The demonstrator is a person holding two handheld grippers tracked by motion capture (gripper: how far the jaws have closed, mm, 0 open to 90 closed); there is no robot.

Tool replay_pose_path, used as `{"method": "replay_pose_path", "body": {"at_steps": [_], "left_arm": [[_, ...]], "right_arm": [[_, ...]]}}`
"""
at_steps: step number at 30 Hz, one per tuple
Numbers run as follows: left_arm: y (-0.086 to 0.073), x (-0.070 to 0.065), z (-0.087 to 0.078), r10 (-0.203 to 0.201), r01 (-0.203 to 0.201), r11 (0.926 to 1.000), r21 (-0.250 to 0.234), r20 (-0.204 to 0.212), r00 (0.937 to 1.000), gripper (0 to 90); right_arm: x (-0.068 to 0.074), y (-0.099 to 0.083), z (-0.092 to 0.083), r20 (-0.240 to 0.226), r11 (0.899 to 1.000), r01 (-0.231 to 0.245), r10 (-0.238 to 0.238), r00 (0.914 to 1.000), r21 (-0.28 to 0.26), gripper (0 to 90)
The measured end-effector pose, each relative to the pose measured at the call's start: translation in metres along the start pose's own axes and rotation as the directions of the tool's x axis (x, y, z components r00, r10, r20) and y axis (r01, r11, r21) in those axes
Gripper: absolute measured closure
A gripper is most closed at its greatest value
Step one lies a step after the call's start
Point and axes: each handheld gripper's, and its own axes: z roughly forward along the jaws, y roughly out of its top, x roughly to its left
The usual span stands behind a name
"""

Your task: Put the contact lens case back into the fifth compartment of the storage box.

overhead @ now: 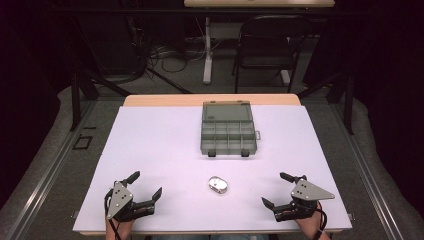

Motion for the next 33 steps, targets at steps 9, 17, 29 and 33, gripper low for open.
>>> {"method": "replay_pose_path", "body": {"at_steps": [9,17,29,33], "left_arm": [[0.001,0.0,0.001,-0.002,0.002,1.0,0.002,0.001,1.0,9.9],[0.002,-0.001,0.001,0.0,0.0,1.0,-0.001,-0.003,1.0,10.0],[0.002,0.001,-0.001,-0.01,0.01,1.0,-0.003,-0.007,0.9999,10.0],[0.002,0.001,0.0,-0.009,0.009,0.9999,-0.003,-0.012,0.9999,10.0]], "right_arm": [[0.004,0.005,0.005,-0.015,1.0,0.013,-0.013,0.9998,0.014,0.0],[0.01,0.014,0.011,-0.034,0.999,0.025,-0.024,0.9991,0.034,0.0],[0.015,0.026,0.036,-0.071,0.994,0.042,-0.035,0.9969,0.101,0.2],[0.016,0.032,0.048,-0.095,0.992,0.052,-0.041,0.9946,0.113,0.2]]}}
